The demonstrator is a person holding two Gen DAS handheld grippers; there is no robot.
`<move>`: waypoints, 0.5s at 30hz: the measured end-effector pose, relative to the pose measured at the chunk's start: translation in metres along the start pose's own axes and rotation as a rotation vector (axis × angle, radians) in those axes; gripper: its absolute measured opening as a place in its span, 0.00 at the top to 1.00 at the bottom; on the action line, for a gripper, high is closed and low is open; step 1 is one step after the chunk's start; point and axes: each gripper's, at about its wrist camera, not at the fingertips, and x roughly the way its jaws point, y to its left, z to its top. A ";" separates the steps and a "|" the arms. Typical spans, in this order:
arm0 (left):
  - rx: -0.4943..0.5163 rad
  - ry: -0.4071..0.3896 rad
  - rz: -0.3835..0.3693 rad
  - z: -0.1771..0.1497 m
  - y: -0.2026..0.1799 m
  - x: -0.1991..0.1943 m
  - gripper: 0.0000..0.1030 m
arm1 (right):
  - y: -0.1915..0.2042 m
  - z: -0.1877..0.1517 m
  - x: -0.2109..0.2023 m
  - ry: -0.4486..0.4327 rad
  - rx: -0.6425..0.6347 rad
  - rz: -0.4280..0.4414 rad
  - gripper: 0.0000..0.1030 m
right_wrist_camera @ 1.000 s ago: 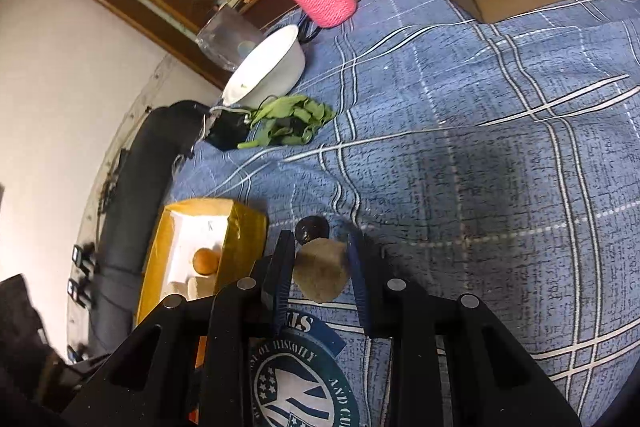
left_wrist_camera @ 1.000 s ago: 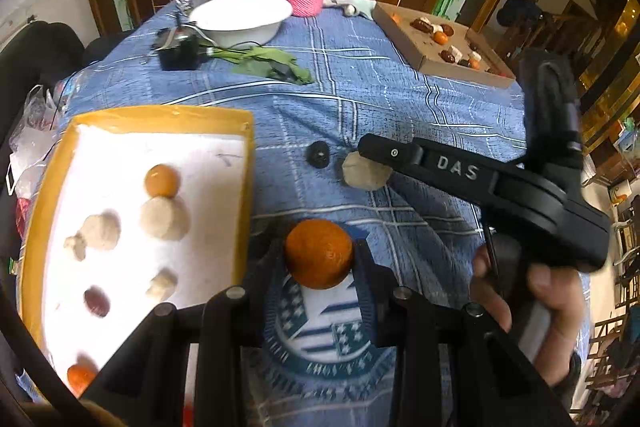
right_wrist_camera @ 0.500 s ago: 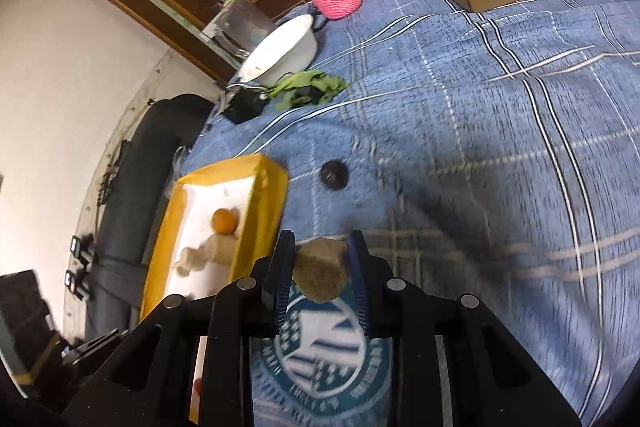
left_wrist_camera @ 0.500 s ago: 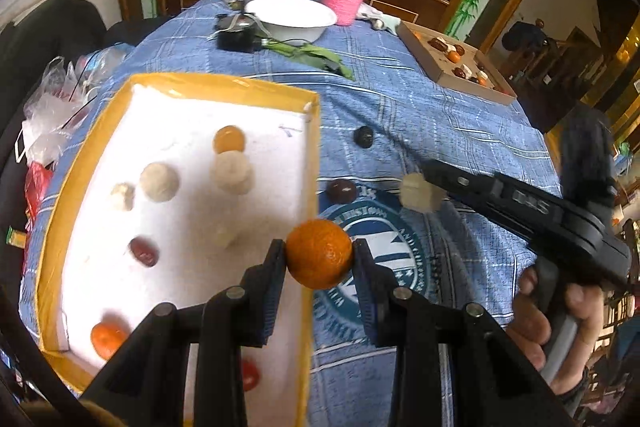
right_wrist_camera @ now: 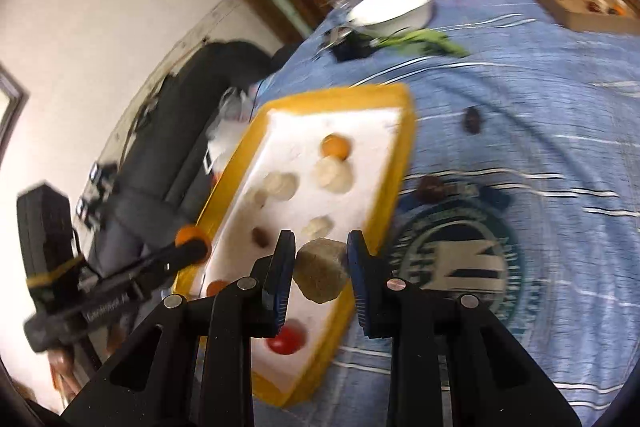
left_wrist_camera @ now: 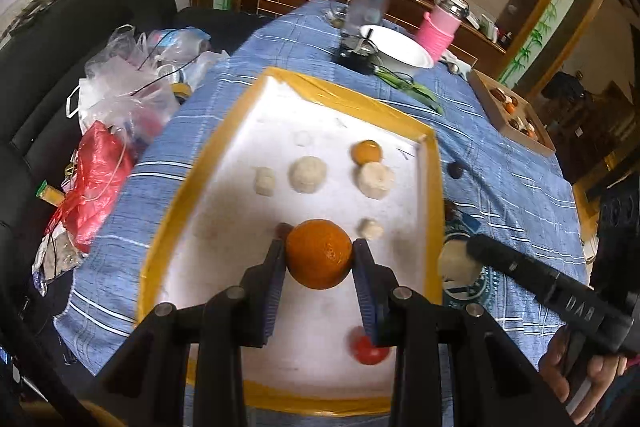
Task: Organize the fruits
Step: 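Carry the tangerine and beige cube into the tray and open both grippers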
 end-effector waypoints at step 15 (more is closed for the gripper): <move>0.101 0.139 0.026 -0.032 0.008 0.051 0.65 | 0.035 -0.027 0.066 0.128 -0.128 -0.149 0.75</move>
